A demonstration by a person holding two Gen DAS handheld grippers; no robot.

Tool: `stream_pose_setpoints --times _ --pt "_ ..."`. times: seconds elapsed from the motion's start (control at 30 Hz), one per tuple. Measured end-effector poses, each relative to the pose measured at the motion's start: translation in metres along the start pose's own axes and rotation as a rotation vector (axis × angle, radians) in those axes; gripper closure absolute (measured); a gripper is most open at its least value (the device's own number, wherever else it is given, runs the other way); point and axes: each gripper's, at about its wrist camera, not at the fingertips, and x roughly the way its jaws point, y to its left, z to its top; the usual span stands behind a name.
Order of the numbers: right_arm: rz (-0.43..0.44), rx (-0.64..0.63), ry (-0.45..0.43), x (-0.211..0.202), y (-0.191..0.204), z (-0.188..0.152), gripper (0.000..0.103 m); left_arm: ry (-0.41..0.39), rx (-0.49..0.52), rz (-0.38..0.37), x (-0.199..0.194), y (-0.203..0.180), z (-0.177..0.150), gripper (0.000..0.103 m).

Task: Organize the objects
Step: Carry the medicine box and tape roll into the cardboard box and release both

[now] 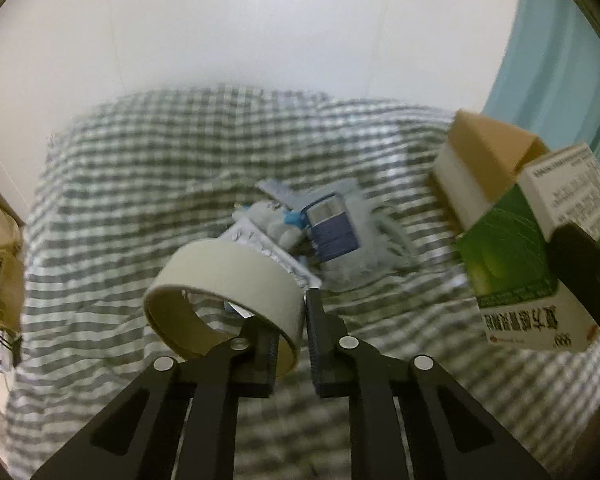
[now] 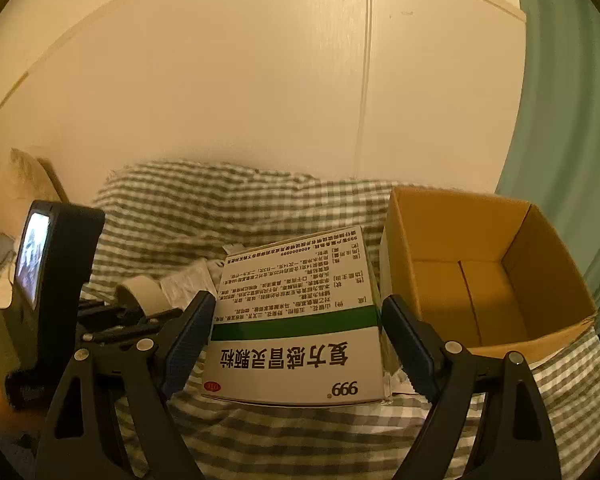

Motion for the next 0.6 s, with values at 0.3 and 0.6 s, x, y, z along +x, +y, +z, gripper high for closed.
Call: stream_pose_setpoints --times 0.3,0.6 --pt "0.021 -0.038 -0.109 -0.093 -0.011 0.035 0.018 -0.174 0.051 -0.033 -0.118 -0.031 0.025 0.095" --pt "-0.045 -0.191 -0.198 -0.163 -0.045 0.088 0.019 -0.279 0.134 -0.146 -0.18 -0.089 0.073 0.095"
